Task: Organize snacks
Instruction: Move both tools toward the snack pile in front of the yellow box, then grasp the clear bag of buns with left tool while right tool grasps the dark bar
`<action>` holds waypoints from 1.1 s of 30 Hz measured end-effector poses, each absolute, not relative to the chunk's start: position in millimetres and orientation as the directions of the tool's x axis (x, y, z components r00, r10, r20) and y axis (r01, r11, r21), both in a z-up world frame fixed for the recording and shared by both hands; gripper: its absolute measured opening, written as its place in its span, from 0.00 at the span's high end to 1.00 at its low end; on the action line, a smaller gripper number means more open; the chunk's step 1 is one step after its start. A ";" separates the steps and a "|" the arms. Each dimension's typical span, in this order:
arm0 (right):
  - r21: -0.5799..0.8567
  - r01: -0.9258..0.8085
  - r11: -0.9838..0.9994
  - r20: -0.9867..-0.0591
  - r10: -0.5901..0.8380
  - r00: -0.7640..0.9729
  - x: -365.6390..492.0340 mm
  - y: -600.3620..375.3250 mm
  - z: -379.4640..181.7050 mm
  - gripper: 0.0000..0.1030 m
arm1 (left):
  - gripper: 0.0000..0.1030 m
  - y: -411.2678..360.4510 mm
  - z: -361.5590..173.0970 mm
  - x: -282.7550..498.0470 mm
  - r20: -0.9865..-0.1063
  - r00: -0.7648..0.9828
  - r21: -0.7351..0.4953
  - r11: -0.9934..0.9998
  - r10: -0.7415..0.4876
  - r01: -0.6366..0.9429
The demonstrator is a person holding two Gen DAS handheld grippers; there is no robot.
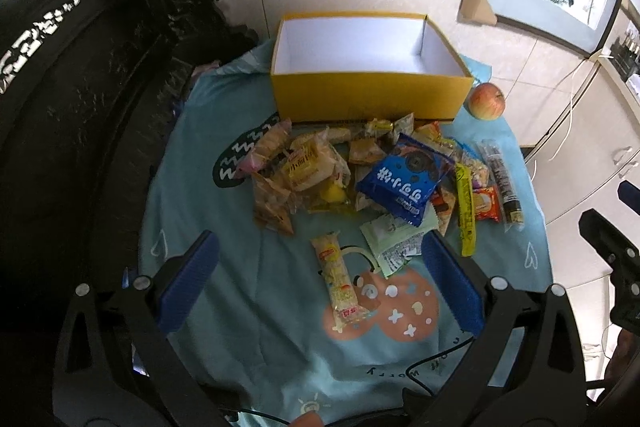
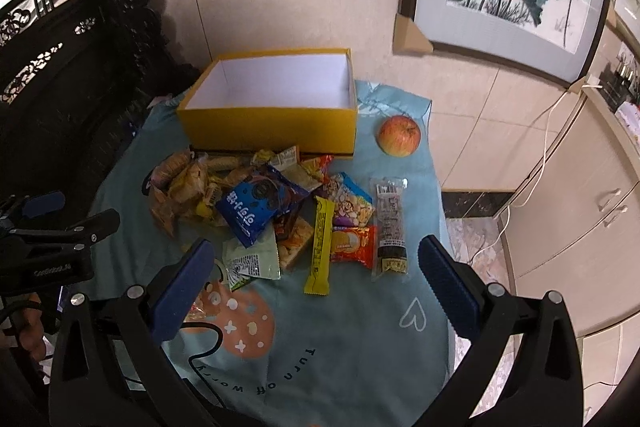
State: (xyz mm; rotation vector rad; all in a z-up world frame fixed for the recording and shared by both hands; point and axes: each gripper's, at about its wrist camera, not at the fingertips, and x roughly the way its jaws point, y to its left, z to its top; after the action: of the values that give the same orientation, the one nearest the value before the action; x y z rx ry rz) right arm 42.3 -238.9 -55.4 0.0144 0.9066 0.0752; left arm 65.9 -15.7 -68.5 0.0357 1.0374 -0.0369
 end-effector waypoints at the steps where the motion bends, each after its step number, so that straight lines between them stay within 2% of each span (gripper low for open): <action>1: 0.050 -0.061 0.997 -0.792 0.077 0.606 44.5 -240.0 -59.3 0.01 | 0.02 -14.5 -74.6 68.7 -0.864 0.503 0.007 0.999 -0.019 0.051; 4: 0.058 -0.110 0.992 -0.784 0.113 0.610 52.7 -243.8 -85.8 0.01 | 0.02 -6.0 -101.0 73.9 -0.841 0.540 0.016 0.995 -0.042 0.102; 6: -0.029 -0.137 0.990 -0.771 0.065 0.634 51.8 -243.1 -113.6 0.01 | 0.02 3.9 -134.7 76.0 -0.840 0.542 0.054 0.991 -0.023 0.125; 7: -0.060 -0.161 0.985 -0.781 0.054 0.623 51.3 -243.9 -135.2 0.05 | 0.02 10.5 -155.6 76.8 -0.853 0.521 0.057 0.990 -0.020 0.132; 9: -0.027 -0.172 0.985 -0.806 0.080 0.587 51.2 -250.4 -163.8 0.09 | 0.02 19.6 -185.4 76.8 -0.876 0.482 0.038 0.992 -0.027 0.124; 11: 0.015 -0.133 0.991 -0.836 0.086 0.542 56.4 -262.1 -190.2 0.09 | 0.02 28.3 -211.5 78.9 -0.891 0.454 0.038 0.994 -0.012 0.101; 17: 0.065 -0.060 0.996 -0.853 0.087 0.515 83.5 -285.1 -214.5 0.09 | 0.02 21.7 -236.8 101.2 -0.899 0.437 0.041 0.993 -0.012 0.112; 22: 0.083 -0.030 0.996 -0.851 0.086 0.518 108.3 -297.1 -223.7 0.09 | 0.02 30.3 -240.3 136.0 -0.867 0.488 0.150 0.987 0.103 0.059; 27: 0.087 0.002 0.996 -0.852 0.074 0.519 143.4 -305.0 -236.5 0.09 | 0.02 48.9 -263.5 171.2 -0.867 0.475 0.149 0.988 0.151 -0.042; 29: 0.065 0.012 0.998 -0.863 0.051 0.503 159.4 -304.3 -247.0 0.10 | 0.02 43.7 -273.8 180.1 -0.876 0.463 0.137 0.990 0.135 -0.030; 30: 0.052 0.015 0.999 -0.878 0.039 0.477 167.3 -304.6 -255.7 0.21 | 0.02 43.1 -275.9 181.6 -0.861 0.492 0.132 0.991 0.128 -0.026; 32: 0.171 0.029 0.985 -0.872 0.137 0.469 175.7 -315.7 -265.7 0.35 | 0.02 44.6 -277.7 182.5 -0.844 0.522 0.132 0.991 0.121 -0.017; 33: 0.232 0.041 0.972 -0.870 0.189 0.455 179.3 -321.5 -266.6 0.49 | 0.02 45.2 -278.5 184.2 -0.846 0.522 0.125 0.992 0.110 -0.006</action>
State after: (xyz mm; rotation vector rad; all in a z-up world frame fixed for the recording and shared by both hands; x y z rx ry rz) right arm 179.3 -321.5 -266.6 0.2326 1.0976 0.0921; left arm 184.2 45.2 -278.5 0.1108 1.0197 0.0696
